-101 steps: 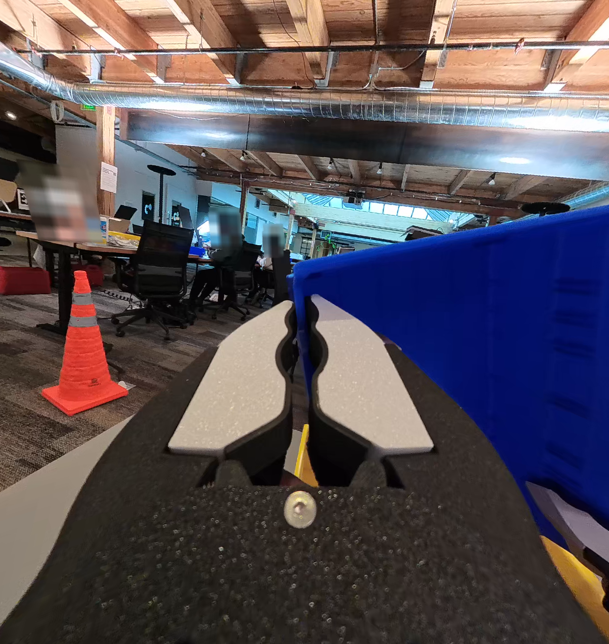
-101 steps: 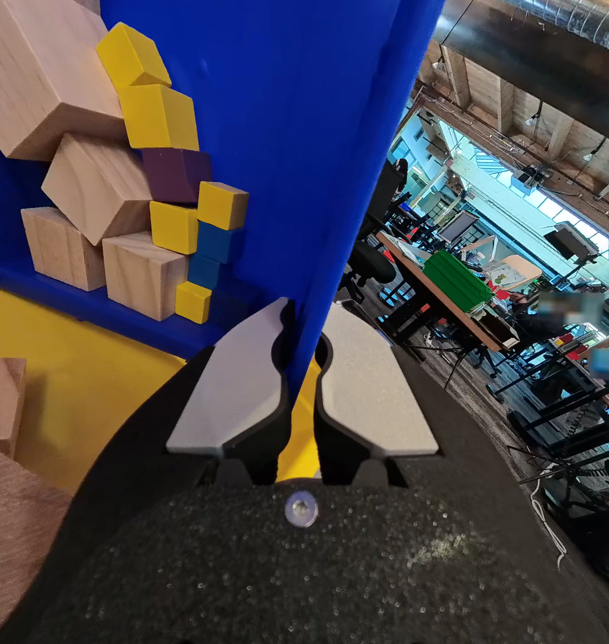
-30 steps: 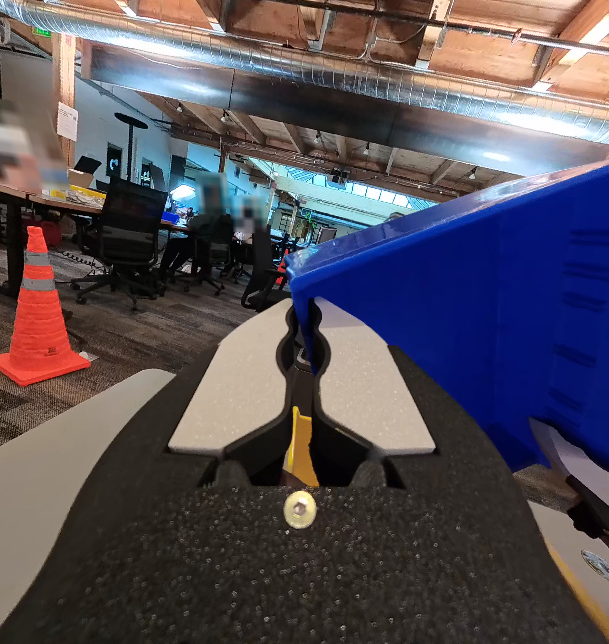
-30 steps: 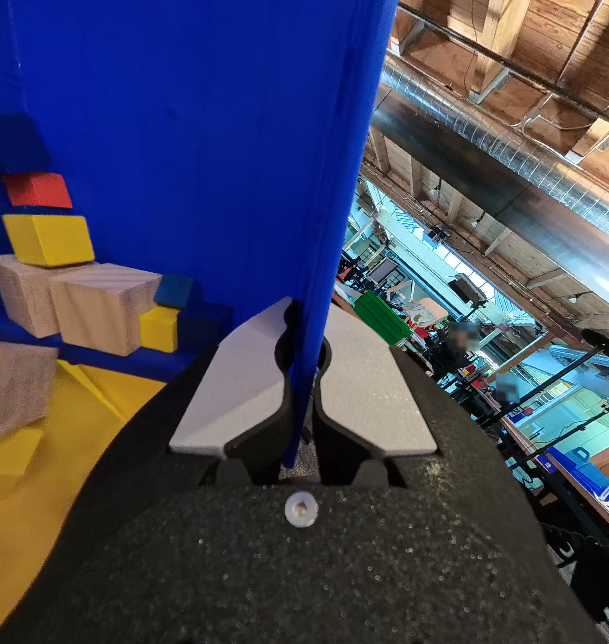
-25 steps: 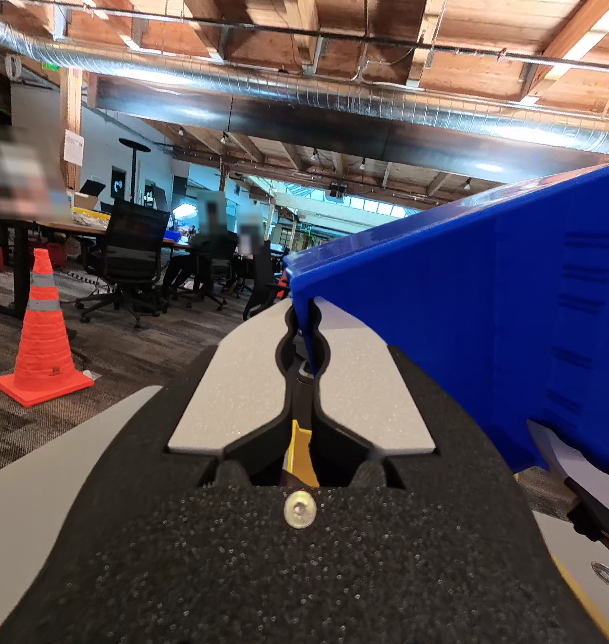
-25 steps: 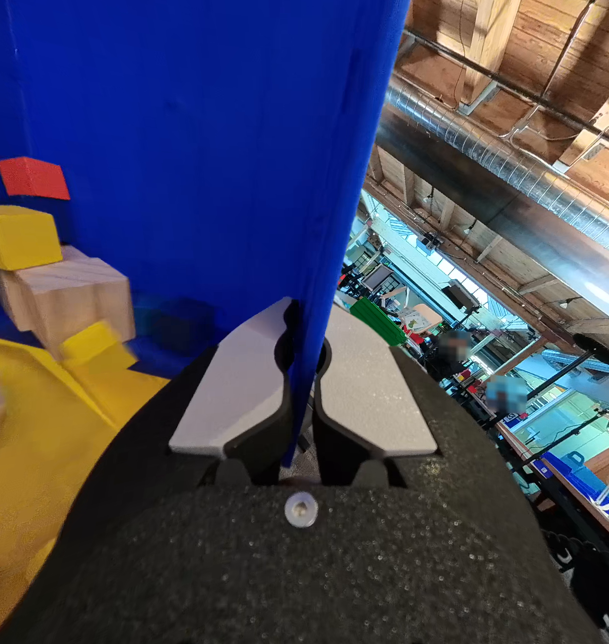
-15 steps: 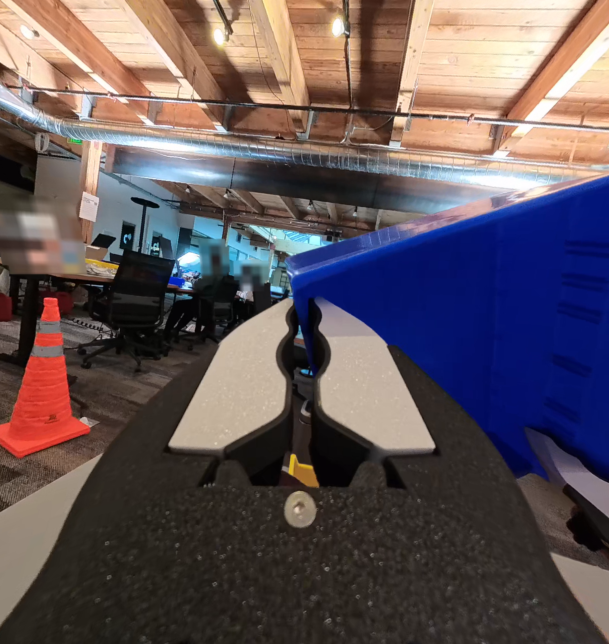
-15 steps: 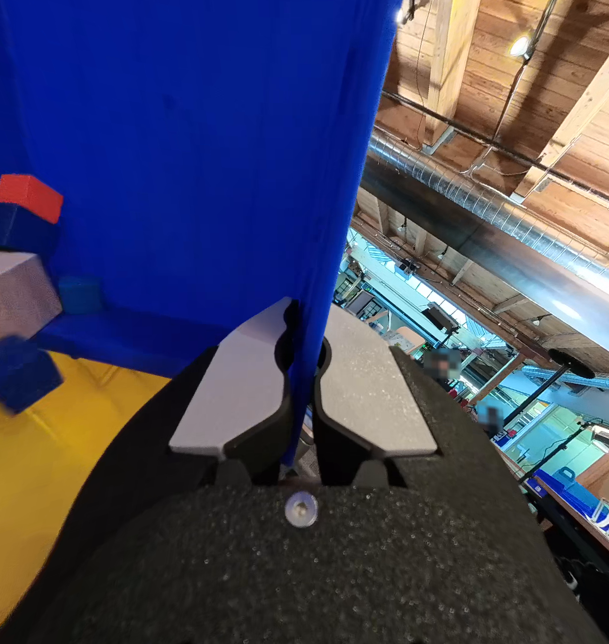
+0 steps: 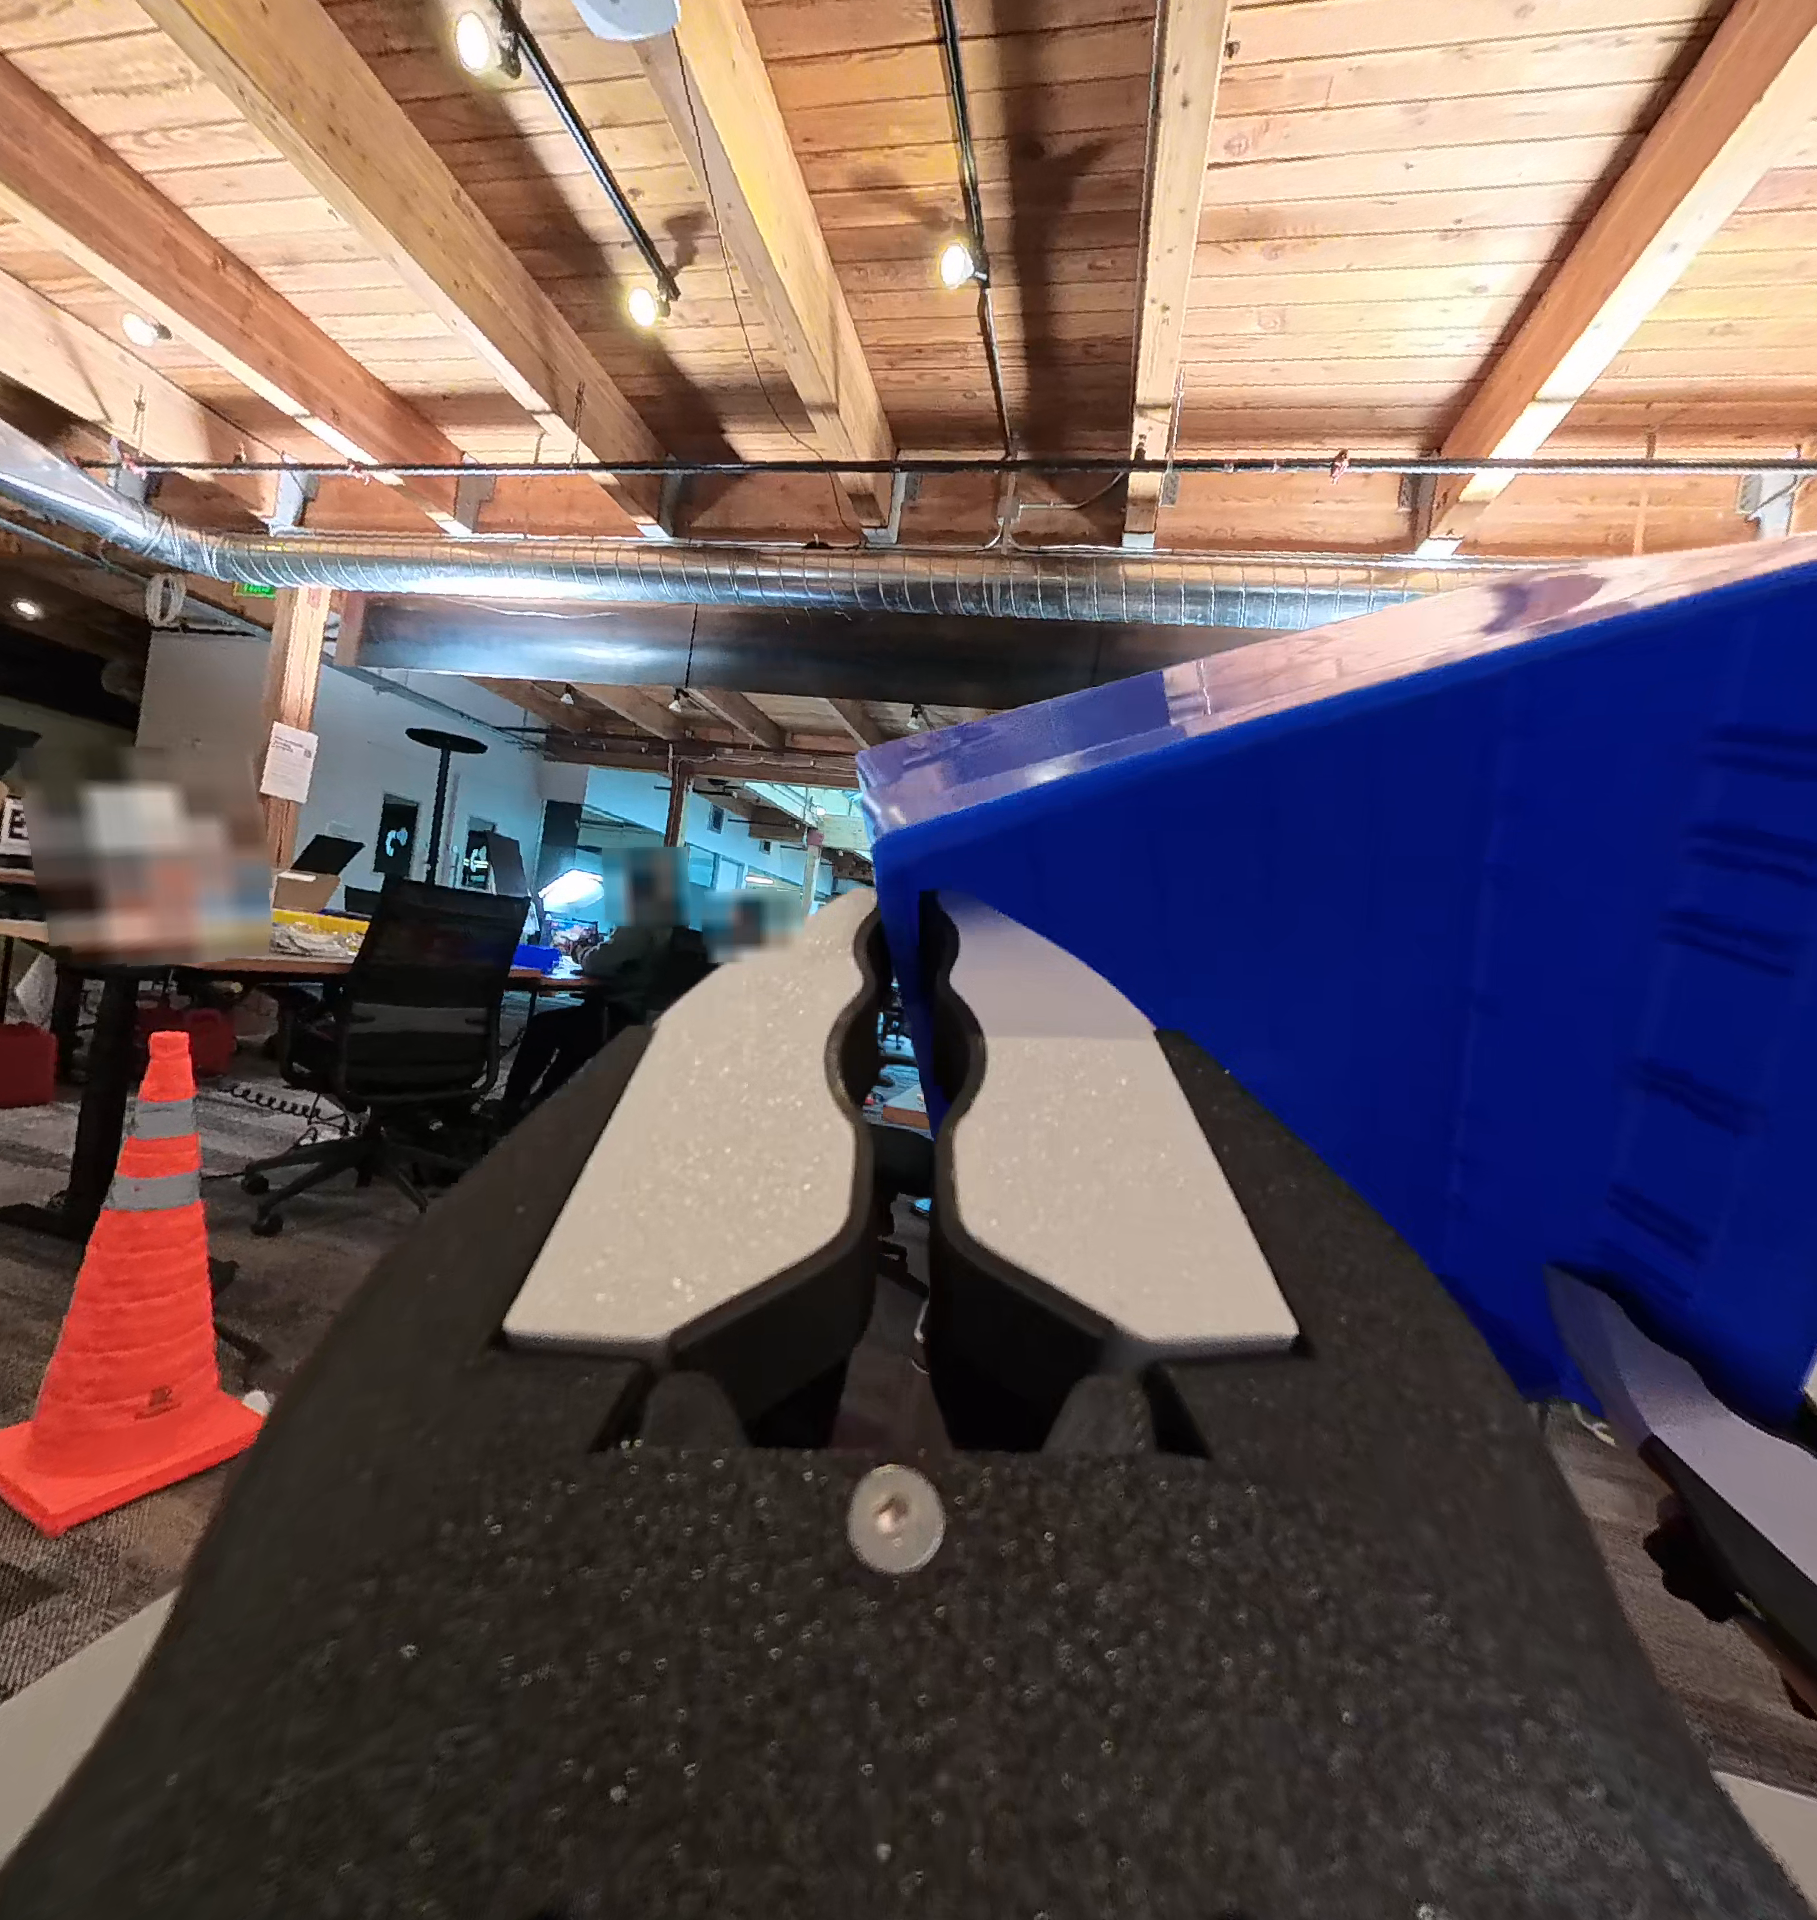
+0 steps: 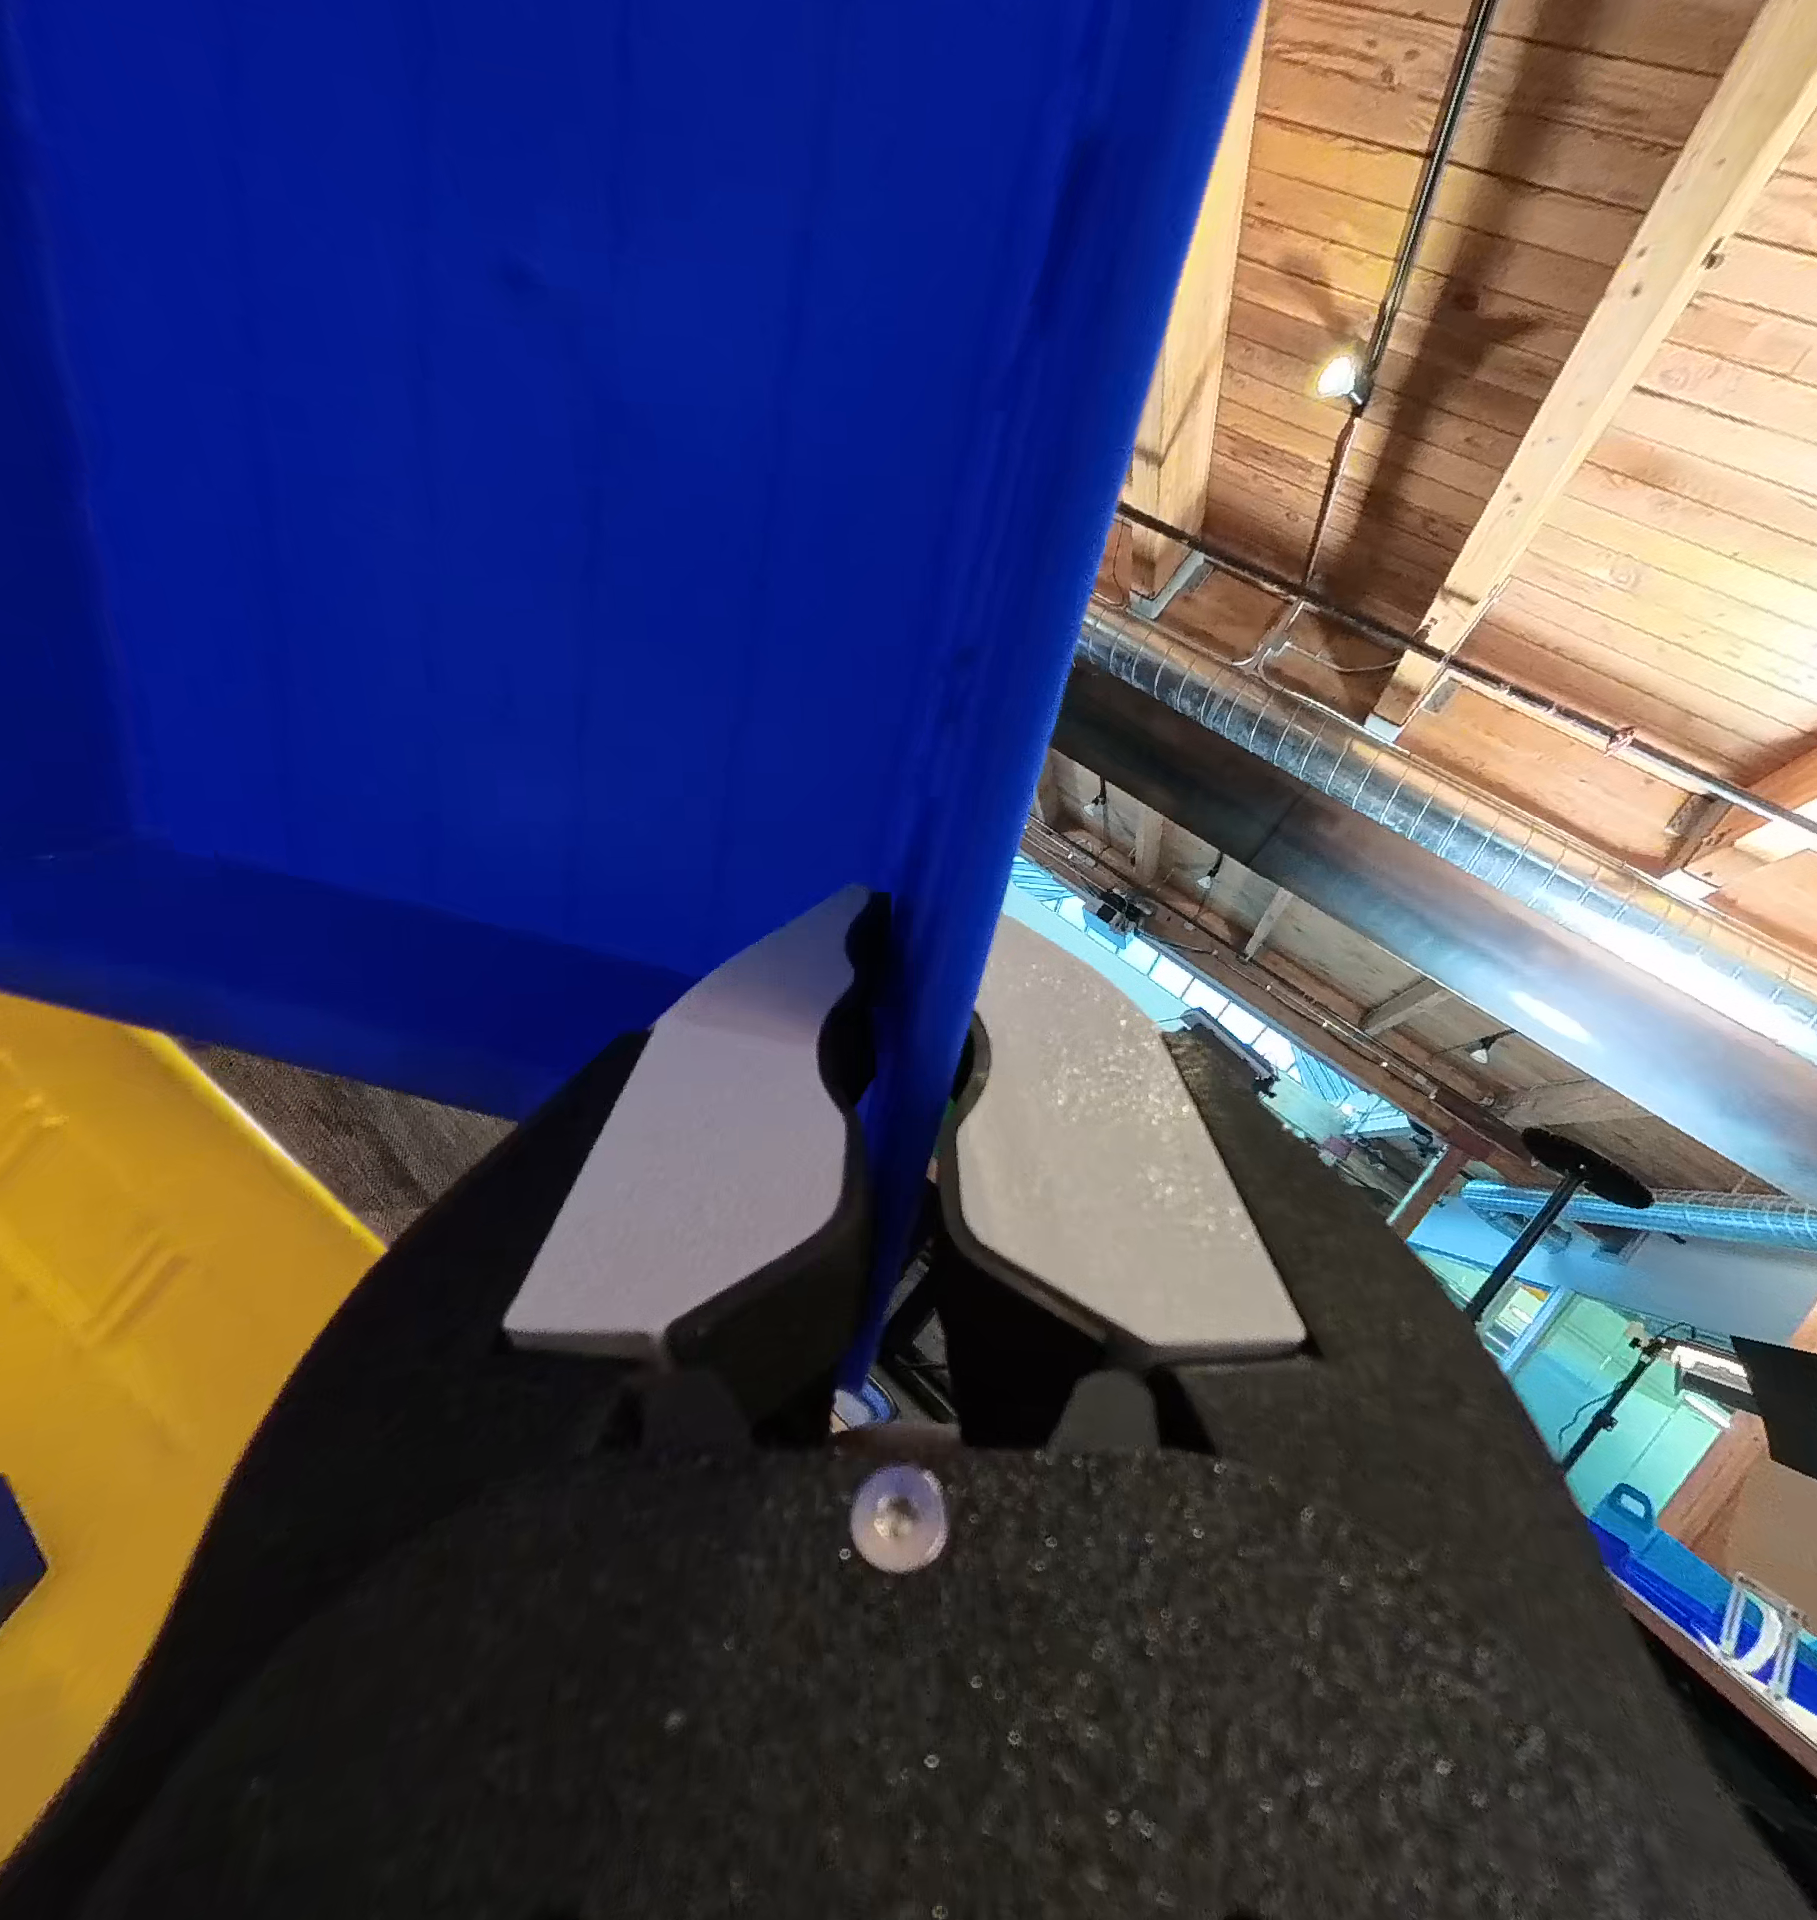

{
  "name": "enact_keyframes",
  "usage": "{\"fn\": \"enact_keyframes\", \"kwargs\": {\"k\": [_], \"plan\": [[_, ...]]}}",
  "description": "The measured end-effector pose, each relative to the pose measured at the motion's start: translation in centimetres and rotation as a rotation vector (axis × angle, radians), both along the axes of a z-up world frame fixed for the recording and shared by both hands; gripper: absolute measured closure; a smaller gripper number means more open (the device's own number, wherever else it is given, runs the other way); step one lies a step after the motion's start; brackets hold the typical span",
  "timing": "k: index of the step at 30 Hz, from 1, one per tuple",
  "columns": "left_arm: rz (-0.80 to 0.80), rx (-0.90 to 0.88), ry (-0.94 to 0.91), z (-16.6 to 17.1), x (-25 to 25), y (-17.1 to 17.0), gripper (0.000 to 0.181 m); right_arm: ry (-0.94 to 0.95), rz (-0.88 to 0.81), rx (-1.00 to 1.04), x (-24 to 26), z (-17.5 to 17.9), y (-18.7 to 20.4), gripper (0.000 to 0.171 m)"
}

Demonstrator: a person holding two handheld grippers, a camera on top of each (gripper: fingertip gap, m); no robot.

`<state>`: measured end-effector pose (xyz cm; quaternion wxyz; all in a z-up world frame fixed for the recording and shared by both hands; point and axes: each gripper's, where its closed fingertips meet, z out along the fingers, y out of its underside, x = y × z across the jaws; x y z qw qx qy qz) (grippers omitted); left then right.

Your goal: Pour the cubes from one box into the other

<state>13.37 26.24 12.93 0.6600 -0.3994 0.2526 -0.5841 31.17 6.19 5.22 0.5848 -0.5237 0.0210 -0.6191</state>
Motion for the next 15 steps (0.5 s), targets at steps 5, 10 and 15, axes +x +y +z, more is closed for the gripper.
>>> {"fn": "enact_keyframes", "kwargs": {"k": [5, 10, 15], "plan": [[0.052, 0.000, 0.050, 2.3, -0.8, -1.5, 0.176, 0.089, 0.059, 0.035, -0.8, 1.4, -1.0, 0.165], [0.158, -0.072, 0.153, 4.9, -4.2, -3.7, 0.177, 0.344, 0.223, 0.072, -3.3, 4.3, -2.2, 0.167], [0.360, -0.181, 0.377, 7.9, -11.5, -4.6, 0.177, 0.570, 0.427, -0.025, -10.3, 4.0, -0.6, 0.166]]}}
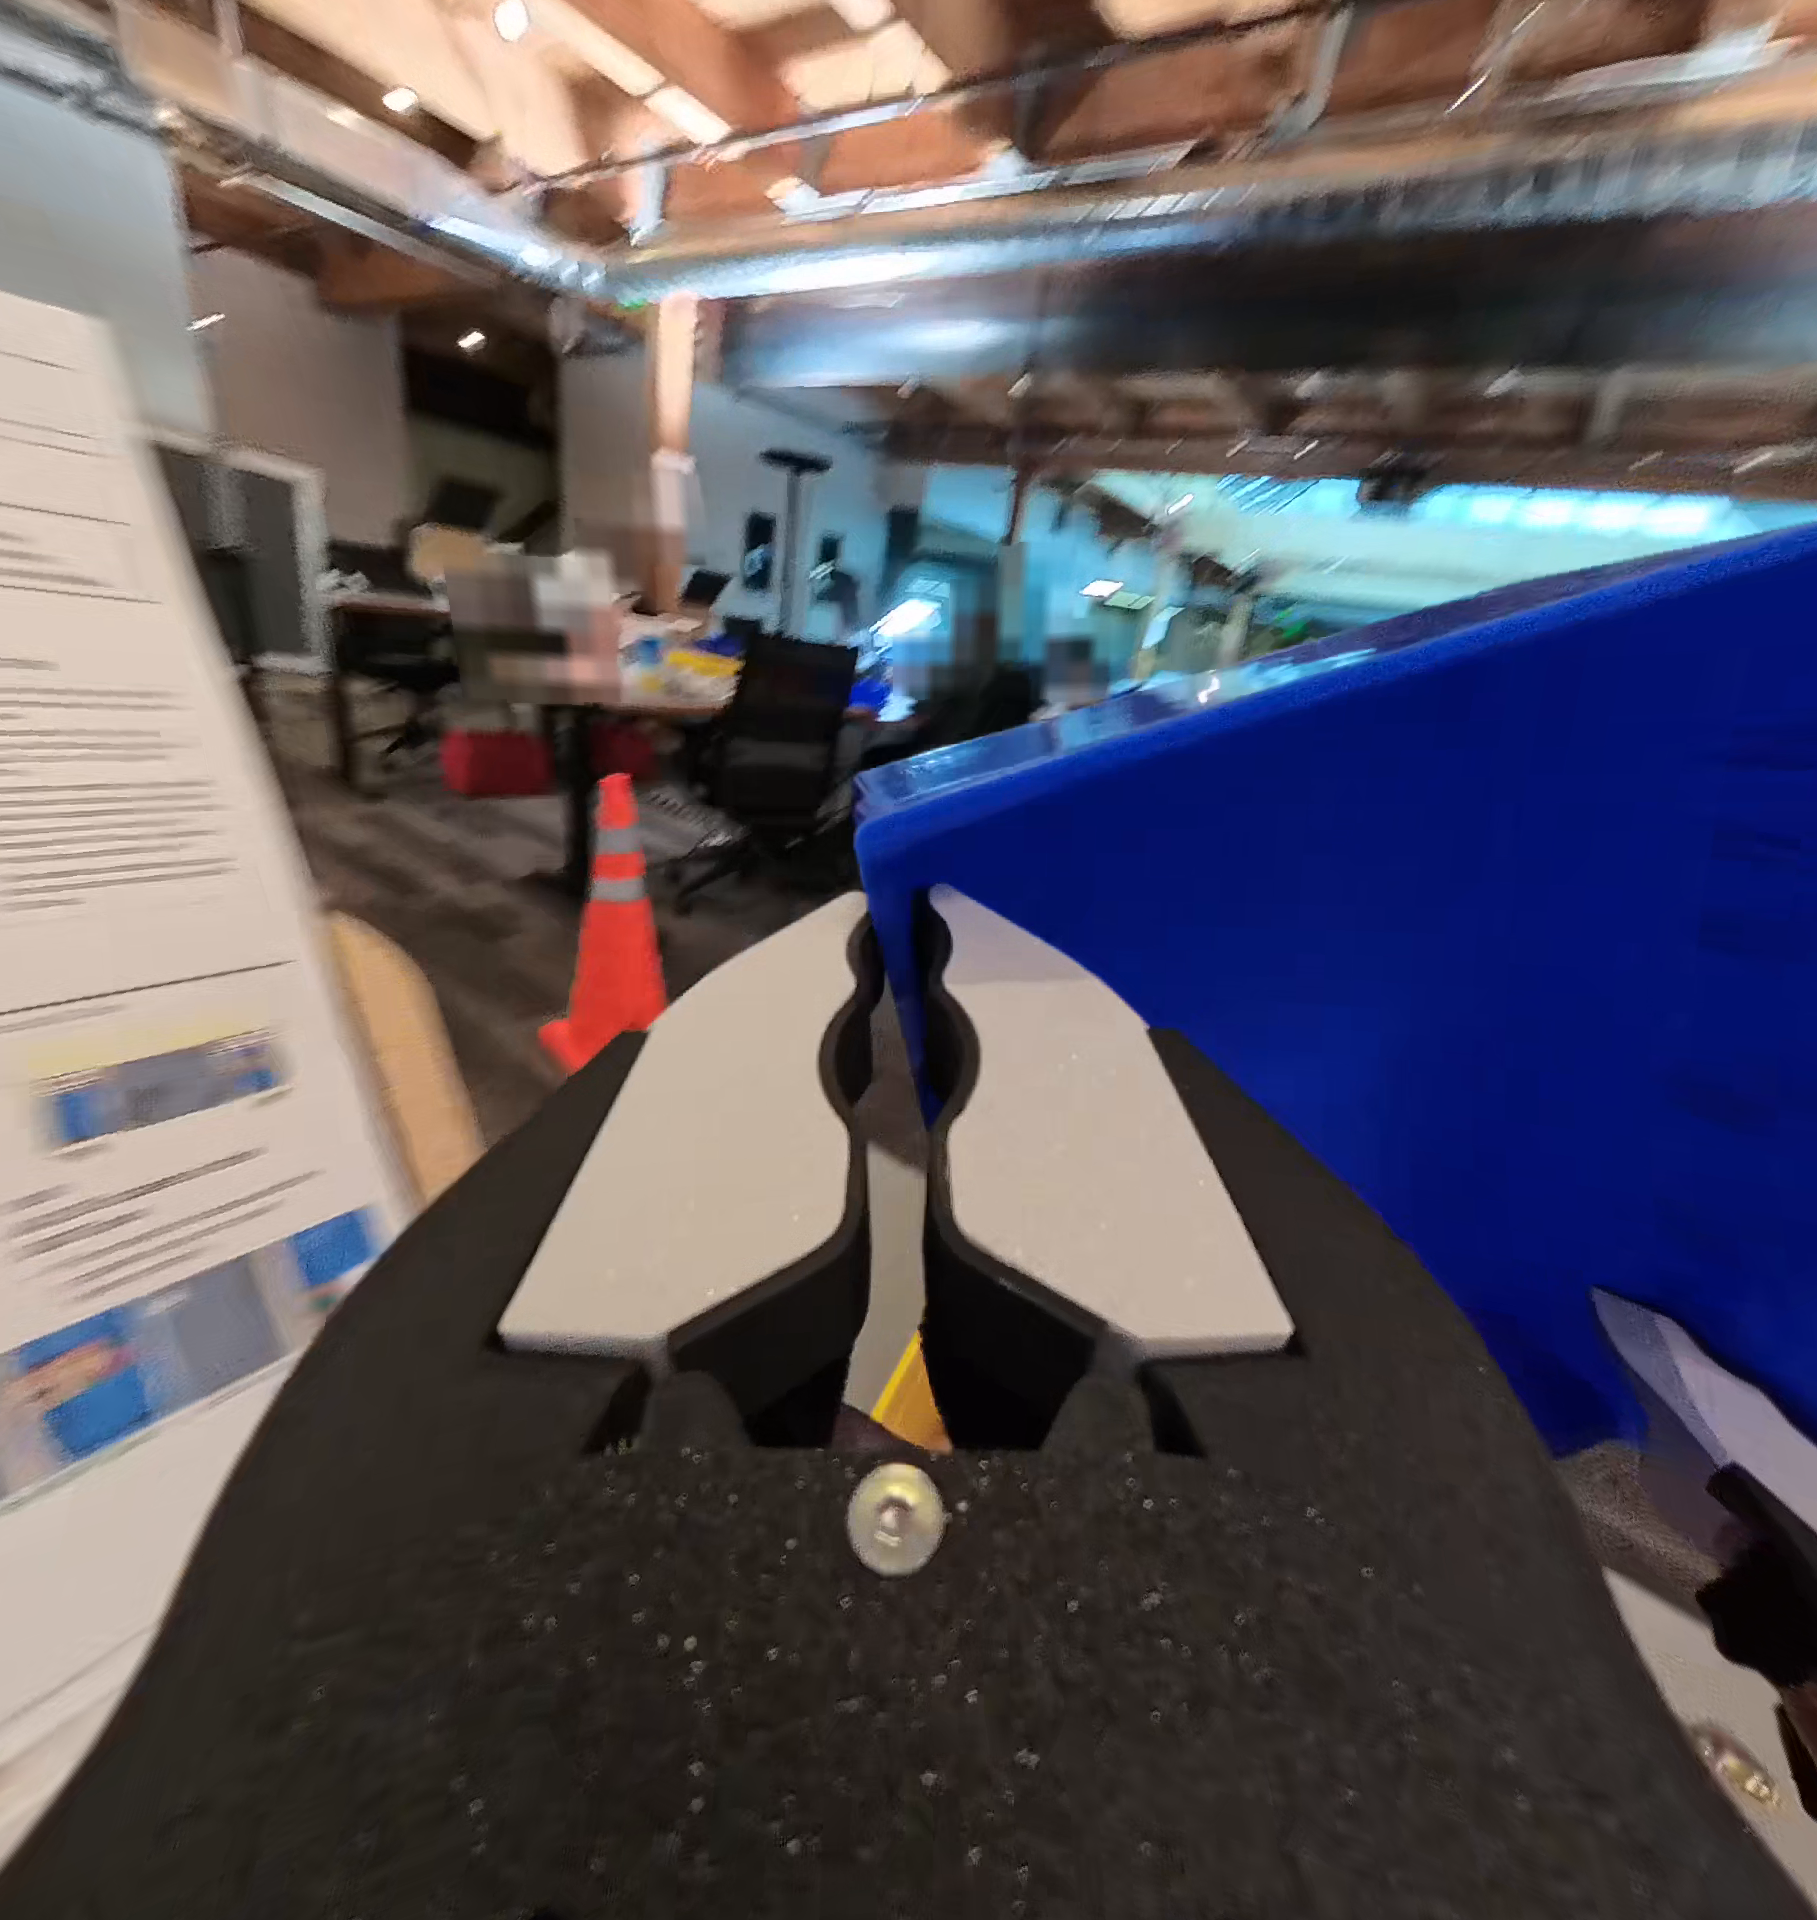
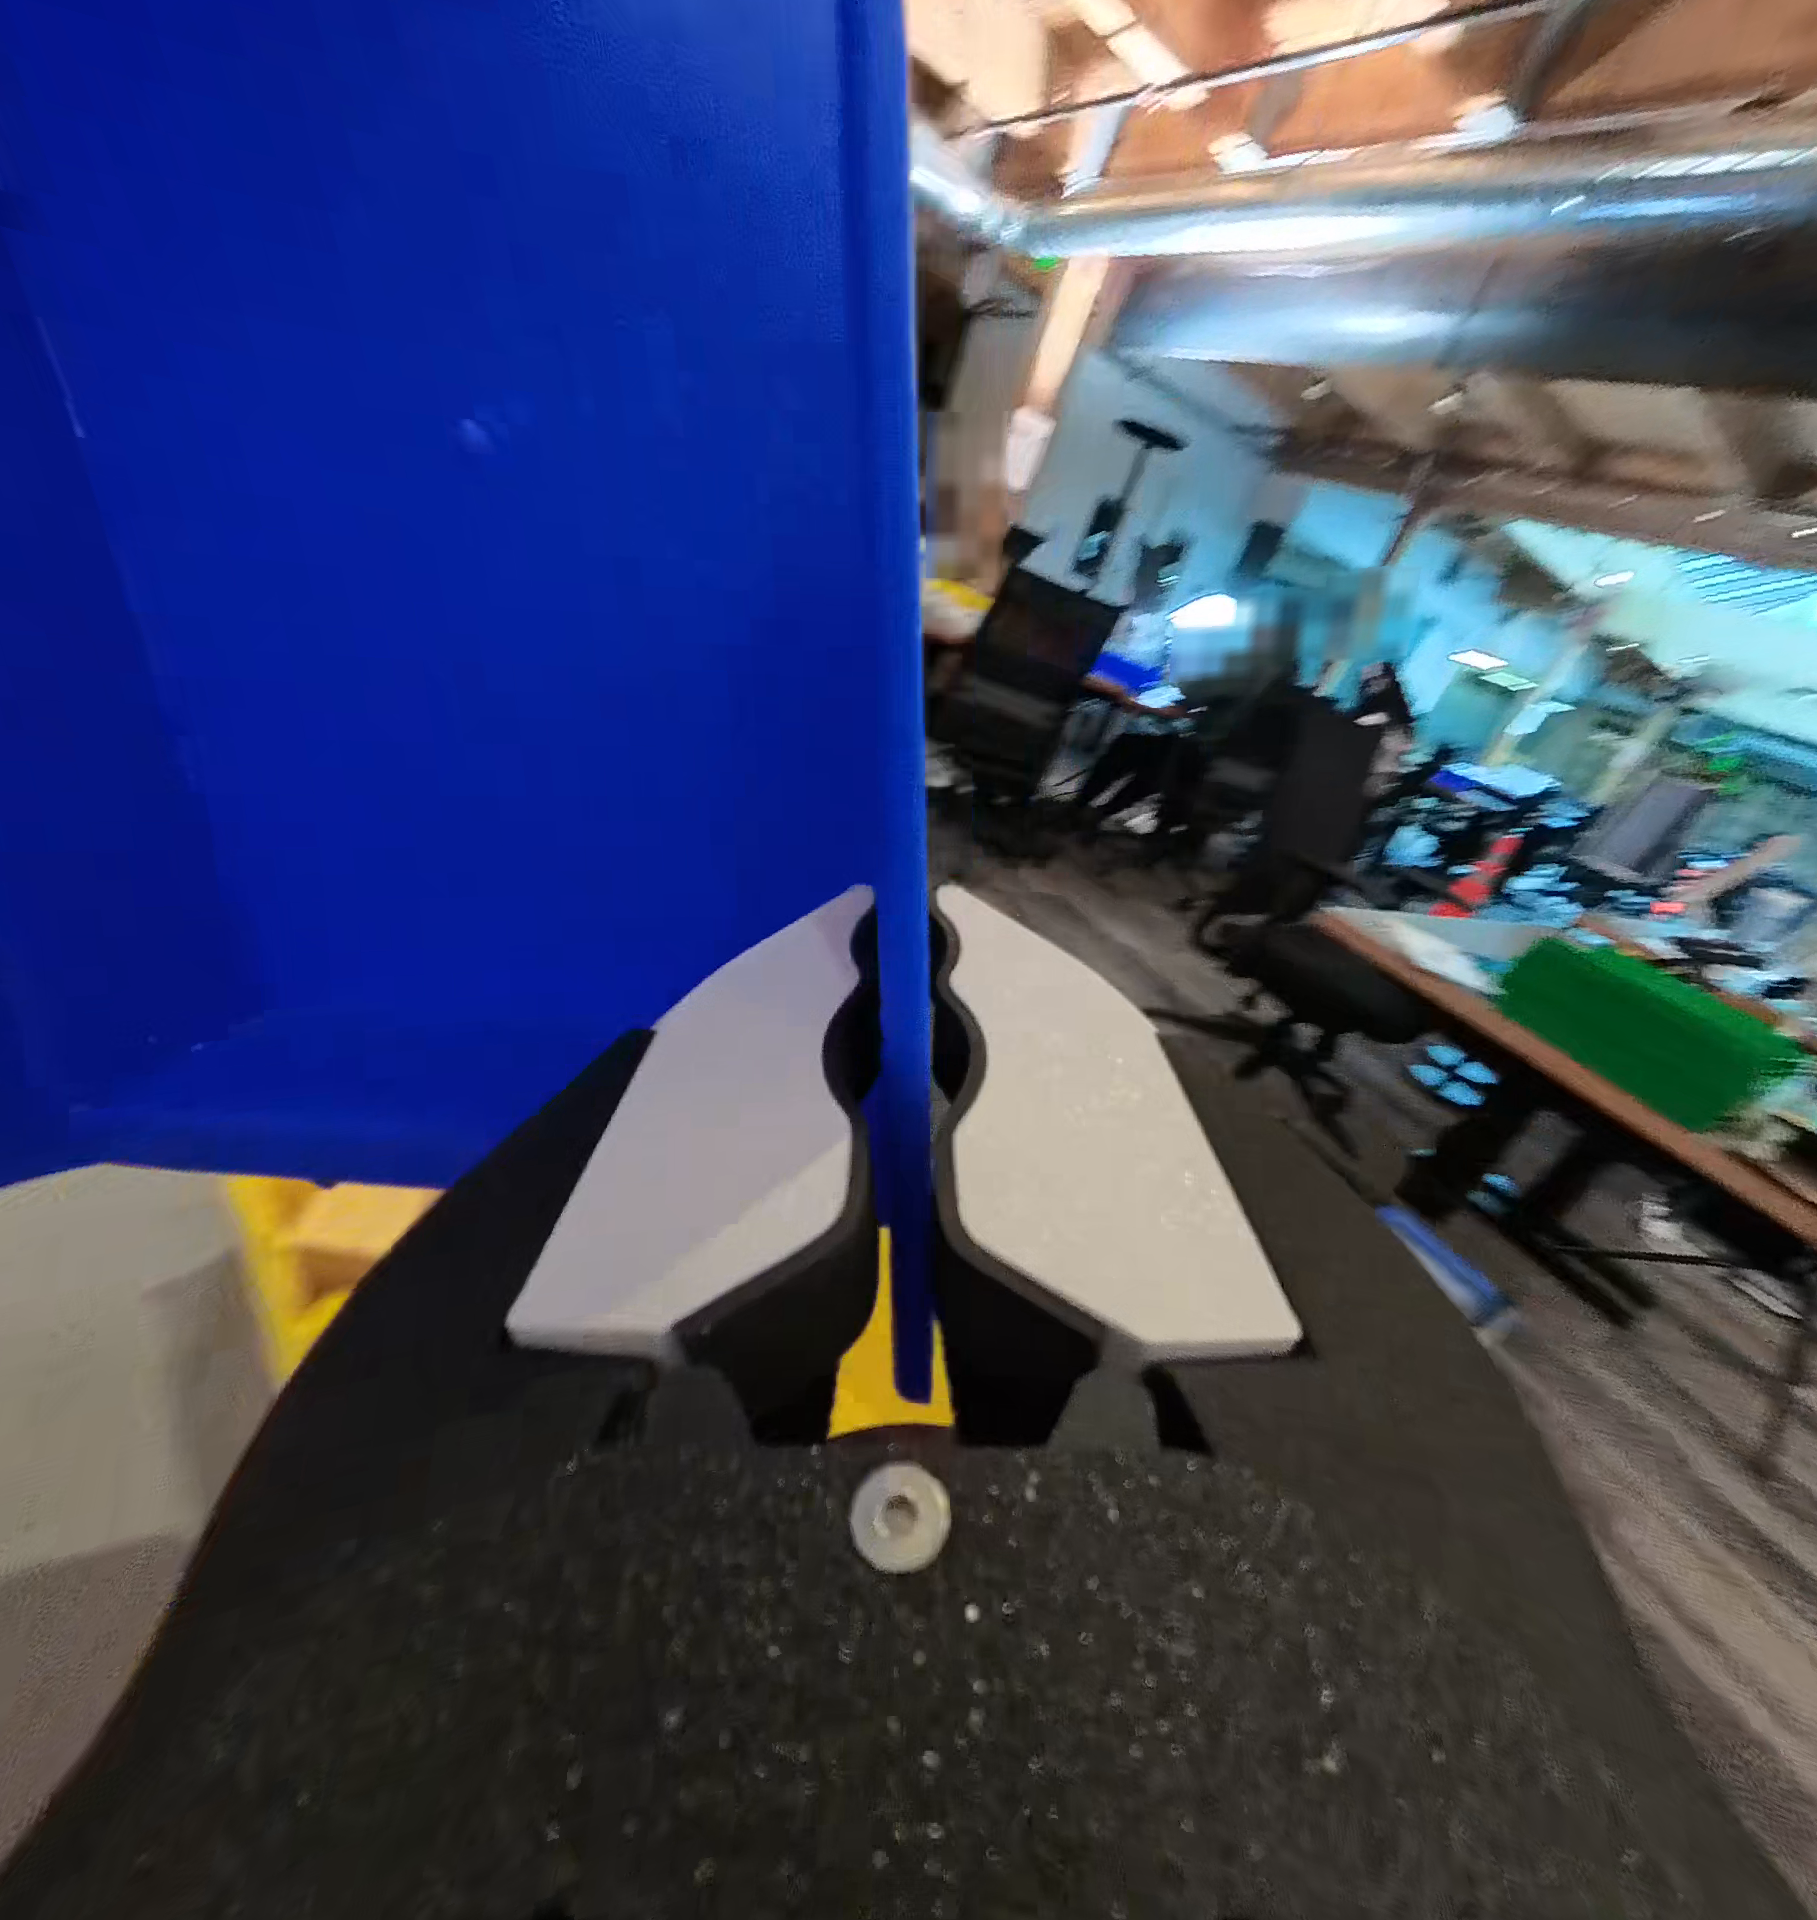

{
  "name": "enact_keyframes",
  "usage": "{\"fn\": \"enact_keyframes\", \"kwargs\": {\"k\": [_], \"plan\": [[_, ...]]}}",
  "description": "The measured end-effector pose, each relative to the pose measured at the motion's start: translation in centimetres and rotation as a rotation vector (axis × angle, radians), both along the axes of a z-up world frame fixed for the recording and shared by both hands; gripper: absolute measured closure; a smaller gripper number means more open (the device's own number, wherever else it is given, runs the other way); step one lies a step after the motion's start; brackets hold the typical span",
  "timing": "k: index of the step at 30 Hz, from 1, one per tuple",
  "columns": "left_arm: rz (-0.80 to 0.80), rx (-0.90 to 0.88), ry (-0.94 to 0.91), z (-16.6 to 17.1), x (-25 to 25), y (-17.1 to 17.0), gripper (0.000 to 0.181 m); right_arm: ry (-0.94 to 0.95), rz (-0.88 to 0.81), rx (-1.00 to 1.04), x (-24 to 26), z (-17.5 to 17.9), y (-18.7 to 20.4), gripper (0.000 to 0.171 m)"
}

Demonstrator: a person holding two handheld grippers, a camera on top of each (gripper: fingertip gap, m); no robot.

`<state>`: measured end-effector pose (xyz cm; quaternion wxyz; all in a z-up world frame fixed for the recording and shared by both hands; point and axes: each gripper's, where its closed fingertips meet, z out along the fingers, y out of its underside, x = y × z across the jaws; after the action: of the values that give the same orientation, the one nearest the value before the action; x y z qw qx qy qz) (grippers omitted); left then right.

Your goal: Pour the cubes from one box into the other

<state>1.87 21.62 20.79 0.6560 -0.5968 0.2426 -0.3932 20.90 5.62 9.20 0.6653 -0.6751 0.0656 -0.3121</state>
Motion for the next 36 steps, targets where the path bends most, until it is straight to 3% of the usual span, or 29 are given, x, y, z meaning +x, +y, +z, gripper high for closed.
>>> {"fn": "enact_keyframes", "kwargs": {"k": [4, 7, 13, 17, 23, 28, 32, 36], "plan": [[0.203, -0.055, 0.233, 0.6, -9.6, -1.1, 0.176, 0.143, 0.249, -0.158, -9.4, -2.4, 1.9, 0.166], [0.330, -0.163, 0.390, -1.1, -17.9, -1.9, 0.176, 0.252, 0.428, -0.329, -17.8, -5.1, 2.3, 0.165], [0.551, -0.483, 0.666, -8.5, -35.2, -1.9, 0.176, 0.340, 0.676, -0.802, -36.2, -13.7, 1.5, 0.163], [0.624, -0.695, 0.791, -14.0, -43.7, -1.2, 0.176, 0.378, 0.742, -1.016, -44.2, -17.6, 0.9, 0.163], [0.527, -0.982, 0.769, -21.9, -51.0, 1.9, 0.177, 0.394, 0.781, -1.233, -49.8, -19.8, 1.6, 0.159], [0.501, -1.072, 0.861, -28.0, -53.1, 5.4, 0.176, 0.388, 0.824, -1.402, -52.9, -23.0, 2.6, 0.150], [0.508, -1.140, 0.868, -32.0, -53.9, 7.8, 0.176, 0.507, 0.868, -1.389, -53.8, -23.9, 4.4, 0.148], [0.441, -1.159, 0.744, -33.3, -53.7, 9.2, 0.176, 0.563, 0.880, -1.346, -52.8, -23.8, 6.5, 0.149]]}}
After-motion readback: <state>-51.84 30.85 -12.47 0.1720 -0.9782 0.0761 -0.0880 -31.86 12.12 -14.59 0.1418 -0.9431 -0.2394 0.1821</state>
